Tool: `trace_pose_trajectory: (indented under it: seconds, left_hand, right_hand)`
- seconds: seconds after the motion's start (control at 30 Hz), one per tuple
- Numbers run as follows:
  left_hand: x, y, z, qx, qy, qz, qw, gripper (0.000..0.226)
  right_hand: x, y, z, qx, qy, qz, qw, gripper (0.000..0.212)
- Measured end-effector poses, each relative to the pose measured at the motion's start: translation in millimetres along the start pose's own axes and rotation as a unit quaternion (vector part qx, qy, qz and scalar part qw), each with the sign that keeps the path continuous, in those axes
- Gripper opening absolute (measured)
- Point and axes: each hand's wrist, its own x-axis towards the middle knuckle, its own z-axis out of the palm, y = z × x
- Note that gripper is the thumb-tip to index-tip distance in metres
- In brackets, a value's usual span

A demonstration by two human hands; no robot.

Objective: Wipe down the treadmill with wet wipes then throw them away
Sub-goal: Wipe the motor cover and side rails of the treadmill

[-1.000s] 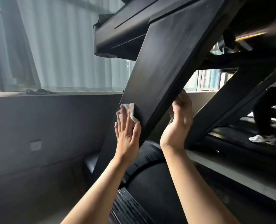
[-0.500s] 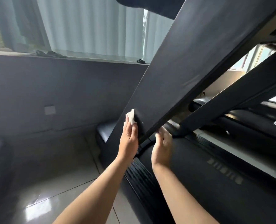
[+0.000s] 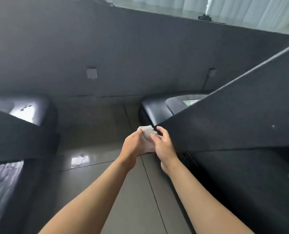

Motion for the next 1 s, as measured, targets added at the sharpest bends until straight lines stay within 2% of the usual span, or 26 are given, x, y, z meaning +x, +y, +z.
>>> trace_pose_trajectory:
  seconds: [0.1, 0.17, 0.23, 0.27, 0.43, 0.57, 0.63, 0.9, 1.0]
  left_hand:
    - [26.3, 7.6, -30.6, 0.009, 0.073, -0.020, 0.997, 0.035]
    - [47.9, 17.0, -50.9, 0.021, 0.111, -0.036, 0.993, 0.028]
    - [67.6, 27.3, -69.8, 0.033, 0.134, -0.056, 0.989, 0.021]
    - [72.5, 33.6, -78.3, 0.036, 0.137, -0.062, 0.988, 0.025]
    - [74.7, 59.4, -108.1, 0.020, 0.122, -0.089, 0.988, 0.041]
    - [85.0, 62.7, -110.4, 0.059, 0.134, -0.104, 0.984, 0.021]
    - [96.3, 69.5, -101.5, 0.081, 0.127, -0.114, 0.982, 0.019]
    - [133.8, 109.5, -51.2, 0.148, 0.082, -0.179, 0.969, 0.044]
    - [131.3, 111.7, -46.4, 0.206, 0.076, -0.160, 0.962, 0.052]
  right_hand:
    - [35.9, -14.1, 46.7, -0.037, 0.008, 0.029, 0.999, 0.043]
    - [56.6, -24.0, 77.1, -0.048, 0.030, 0.052, 0.997, 0.043]
    - [70.2, -31.8, 101.6, -0.057, 0.045, 0.081, 0.994, 0.041]
    - [75.0, -35.0, 111.7, -0.062, 0.048, 0.092, 0.993, 0.038]
    - [91.4, -55.1, 138.2, -0.084, 0.039, 0.117, 0.989, 0.031]
    - [102.4, -62.3, 141.2, -0.108, 0.035, 0.133, 0.985, 0.025]
    - [114.9, -64.2, 134.6, -0.111, 0.031, 0.145, 0.983, 0.027]
    - [152.2, -98.6, 93.9, -0.111, 0.035, 0.217, 0.969, 0.040]
    - [149.3, -106.0, 93.0, -0.144, 0.007, 0.229, 0.963, 0.045]
